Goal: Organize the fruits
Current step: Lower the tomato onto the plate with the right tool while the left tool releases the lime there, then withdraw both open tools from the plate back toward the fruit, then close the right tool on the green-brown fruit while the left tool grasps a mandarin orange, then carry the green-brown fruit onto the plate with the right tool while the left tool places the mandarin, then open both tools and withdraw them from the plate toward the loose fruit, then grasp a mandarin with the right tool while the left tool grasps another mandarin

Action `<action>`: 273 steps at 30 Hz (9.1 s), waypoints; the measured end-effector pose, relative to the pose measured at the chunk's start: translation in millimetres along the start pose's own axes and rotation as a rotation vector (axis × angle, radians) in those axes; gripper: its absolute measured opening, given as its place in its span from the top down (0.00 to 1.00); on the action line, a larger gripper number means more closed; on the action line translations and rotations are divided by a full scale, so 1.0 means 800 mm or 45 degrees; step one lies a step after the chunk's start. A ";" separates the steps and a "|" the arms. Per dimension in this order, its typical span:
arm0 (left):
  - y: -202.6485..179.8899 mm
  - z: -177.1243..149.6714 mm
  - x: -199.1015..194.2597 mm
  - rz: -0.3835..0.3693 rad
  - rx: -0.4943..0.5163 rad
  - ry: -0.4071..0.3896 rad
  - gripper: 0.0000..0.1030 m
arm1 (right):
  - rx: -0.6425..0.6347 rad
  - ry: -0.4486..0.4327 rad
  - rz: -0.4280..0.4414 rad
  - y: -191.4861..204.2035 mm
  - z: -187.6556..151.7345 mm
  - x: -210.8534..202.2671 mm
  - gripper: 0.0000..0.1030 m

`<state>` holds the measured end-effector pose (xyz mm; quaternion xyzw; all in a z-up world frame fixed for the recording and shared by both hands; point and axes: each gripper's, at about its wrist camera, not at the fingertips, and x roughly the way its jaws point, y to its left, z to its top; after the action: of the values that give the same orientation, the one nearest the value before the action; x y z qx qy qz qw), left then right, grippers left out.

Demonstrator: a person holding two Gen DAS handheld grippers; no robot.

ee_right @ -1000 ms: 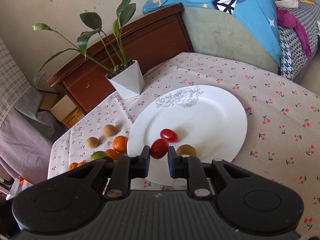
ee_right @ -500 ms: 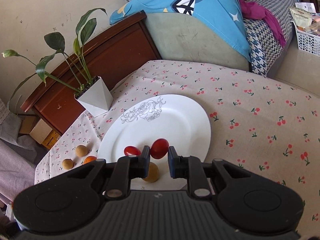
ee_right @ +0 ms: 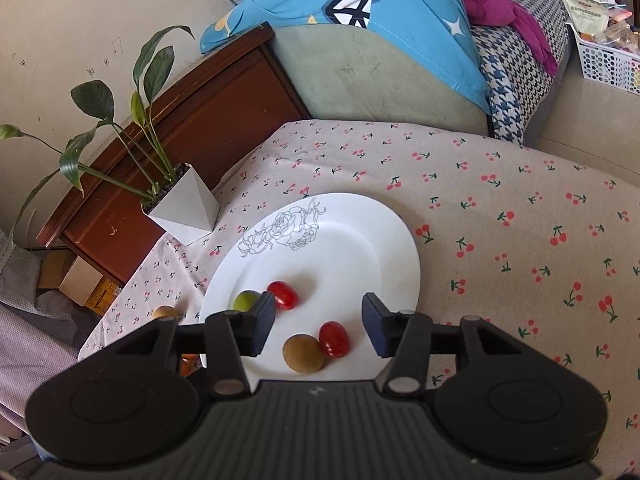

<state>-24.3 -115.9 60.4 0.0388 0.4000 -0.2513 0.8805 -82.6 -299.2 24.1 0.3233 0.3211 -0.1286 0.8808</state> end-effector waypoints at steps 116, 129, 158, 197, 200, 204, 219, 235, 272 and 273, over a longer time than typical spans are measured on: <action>0.167 0.013 0.006 0.038 0.163 0.092 0.73 | -0.645 0.171 0.282 0.134 -0.072 0.064 0.67; 0.103 0.049 -0.005 -0.118 0.146 -0.021 0.73 | -0.478 0.022 0.233 0.097 0.003 0.039 0.67; -0.016 0.042 0.076 -0.178 0.176 0.125 0.73 | -0.171 0.155 0.001 -0.022 0.051 0.067 0.67; 0.009 0.038 0.050 0.023 0.146 0.153 0.35 | -0.343 0.089 0.010 0.029 0.038 0.056 0.58; 0.017 0.038 0.047 0.037 0.140 0.148 0.35 | -0.359 0.091 0.025 0.036 0.035 0.057 0.58; 0.031 0.038 0.041 0.061 0.126 0.138 0.35 | -0.392 0.093 0.041 0.048 0.030 0.059 0.58; 0.119 0.048 0.019 0.179 -0.027 0.092 0.35 | -0.533 0.155 0.176 0.103 -0.001 0.068 0.57; 0.188 0.043 0.008 0.244 -0.212 0.074 0.36 | -0.734 0.375 0.429 0.156 -0.075 0.075 0.57; 0.151 0.012 0.042 0.136 -0.061 0.181 0.47 | -0.577 0.212 0.309 0.120 -0.030 0.055 0.71; 0.150 0.010 0.044 0.135 -0.059 0.187 0.50 | -0.558 0.215 0.308 0.119 -0.028 0.056 0.71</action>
<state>57.9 -28.0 24.5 0.0580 0.4664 -0.1915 0.8617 -18.1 -213.7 28.2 0.1703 0.3727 0.0777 0.9089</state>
